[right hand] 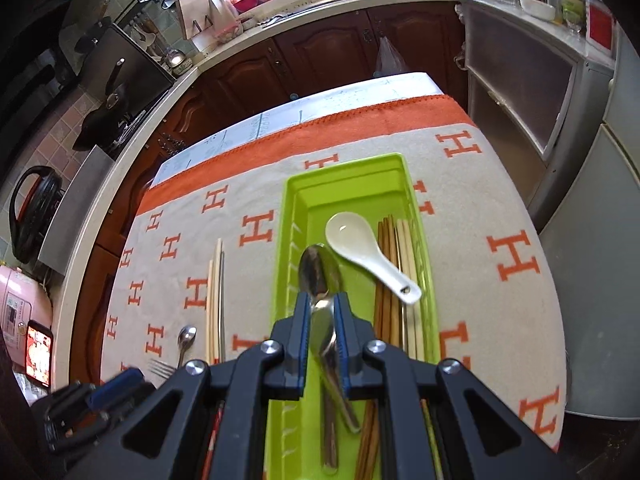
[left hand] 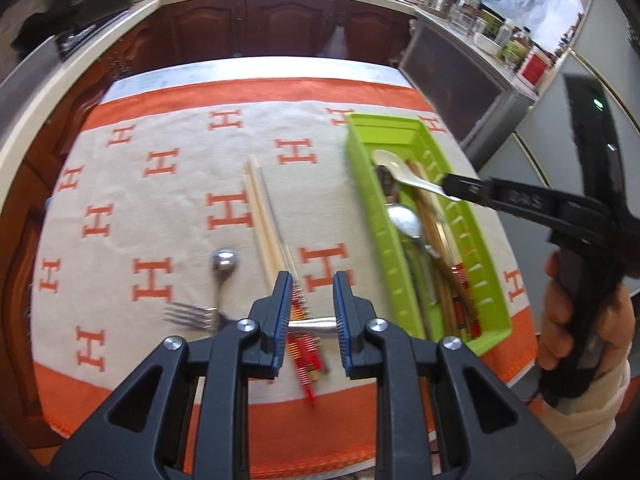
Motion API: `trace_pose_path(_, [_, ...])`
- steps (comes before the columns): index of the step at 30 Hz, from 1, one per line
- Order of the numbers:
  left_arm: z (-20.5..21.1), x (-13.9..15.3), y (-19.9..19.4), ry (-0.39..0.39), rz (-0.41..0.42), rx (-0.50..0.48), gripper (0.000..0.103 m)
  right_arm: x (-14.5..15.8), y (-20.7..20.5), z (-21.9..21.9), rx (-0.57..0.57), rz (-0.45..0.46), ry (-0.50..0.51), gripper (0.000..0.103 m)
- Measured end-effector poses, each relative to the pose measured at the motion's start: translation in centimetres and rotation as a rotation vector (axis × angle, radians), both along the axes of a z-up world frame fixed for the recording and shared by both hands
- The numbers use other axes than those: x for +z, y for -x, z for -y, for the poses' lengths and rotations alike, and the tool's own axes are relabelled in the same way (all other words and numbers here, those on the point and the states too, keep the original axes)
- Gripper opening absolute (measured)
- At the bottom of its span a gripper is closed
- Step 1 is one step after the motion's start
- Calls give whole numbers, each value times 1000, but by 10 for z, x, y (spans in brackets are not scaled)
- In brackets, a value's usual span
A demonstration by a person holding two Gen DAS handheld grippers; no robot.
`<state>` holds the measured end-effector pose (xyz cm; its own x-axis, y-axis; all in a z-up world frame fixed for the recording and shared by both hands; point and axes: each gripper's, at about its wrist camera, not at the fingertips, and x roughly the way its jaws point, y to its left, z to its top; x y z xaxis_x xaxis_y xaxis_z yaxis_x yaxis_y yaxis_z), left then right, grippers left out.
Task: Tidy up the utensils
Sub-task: 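Grasp the gold-handled teaspoon with the left tool while the right tool moves toward the fork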
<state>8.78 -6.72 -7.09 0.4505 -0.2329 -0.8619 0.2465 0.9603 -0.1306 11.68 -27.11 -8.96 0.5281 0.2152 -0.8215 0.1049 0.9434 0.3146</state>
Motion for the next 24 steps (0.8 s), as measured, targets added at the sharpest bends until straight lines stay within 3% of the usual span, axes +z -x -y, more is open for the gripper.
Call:
trace_pose_path(8, [-73, 2, 14, -20, 10, 112, 18, 13, 29, -35, 34, 29, 2, 12])
trace_pose_path(12, [-95, -6, 19, -23, -10, 141, 18, 14, 35, -63, 97, 46, 53, 12])
trace_pose_path(24, [-102, -53, 27, 35, -127, 57, 19, -12, 40, -133, 274, 20, 141, 12])
